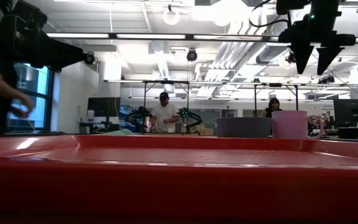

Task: Set up tray
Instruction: Put the purple cup on top right of the red serving tray

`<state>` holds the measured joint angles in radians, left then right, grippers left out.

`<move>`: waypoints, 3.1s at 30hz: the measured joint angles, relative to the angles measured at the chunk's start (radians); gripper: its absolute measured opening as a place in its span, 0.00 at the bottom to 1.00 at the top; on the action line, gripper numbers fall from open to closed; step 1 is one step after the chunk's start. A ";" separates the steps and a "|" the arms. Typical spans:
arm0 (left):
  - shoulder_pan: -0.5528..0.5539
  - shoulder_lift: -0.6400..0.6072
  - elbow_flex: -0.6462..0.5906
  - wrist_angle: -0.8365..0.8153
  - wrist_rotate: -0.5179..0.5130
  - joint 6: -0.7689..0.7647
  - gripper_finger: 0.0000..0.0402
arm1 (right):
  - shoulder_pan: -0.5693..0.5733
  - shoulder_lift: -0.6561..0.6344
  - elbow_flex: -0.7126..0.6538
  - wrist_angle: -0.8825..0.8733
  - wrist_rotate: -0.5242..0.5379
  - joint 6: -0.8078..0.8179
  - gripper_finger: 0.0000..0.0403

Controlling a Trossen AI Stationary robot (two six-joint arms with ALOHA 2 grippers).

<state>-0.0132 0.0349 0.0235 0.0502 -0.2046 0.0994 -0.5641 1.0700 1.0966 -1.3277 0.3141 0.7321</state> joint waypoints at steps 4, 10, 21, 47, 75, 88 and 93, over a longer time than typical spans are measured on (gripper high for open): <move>0.000 0.000 0.000 0.000 0.000 0.000 0.48 | -0.034 0.046 0.000 0.019 -0.017 0.010 0.73; 0.000 0.000 0.000 0.000 0.000 0.000 0.48 | -0.067 0.138 0.000 0.021 -0.043 0.011 0.80; 0.000 0.000 0.000 0.000 0.001 0.000 0.48 | -0.092 0.228 0.000 0.023 0.010 0.037 0.84; 0.000 0.000 0.000 0.000 0.001 0.008 0.48 | -0.199 0.111 -0.246 0.328 -0.133 0.018 0.84; 0.000 0.000 0.000 0.000 0.001 0.007 0.48 | -0.243 0.173 -0.335 0.441 -0.153 -0.032 0.57; 0.000 0.000 0.000 0.000 0.002 0.007 0.48 | -0.243 0.173 -0.335 0.443 -0.164 -0.061 0.21; 0.000 0.000 0.000 0.000 0.001 0.007 0.48 | -0.243 0.173 -0.335 0.447 -0.174 -0.085 0.09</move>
<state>-0.0135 0.0349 0.0231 0.0505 -0.2031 0.1062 -0.8072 1.2427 0.7620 -0.8811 0.1397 0.6468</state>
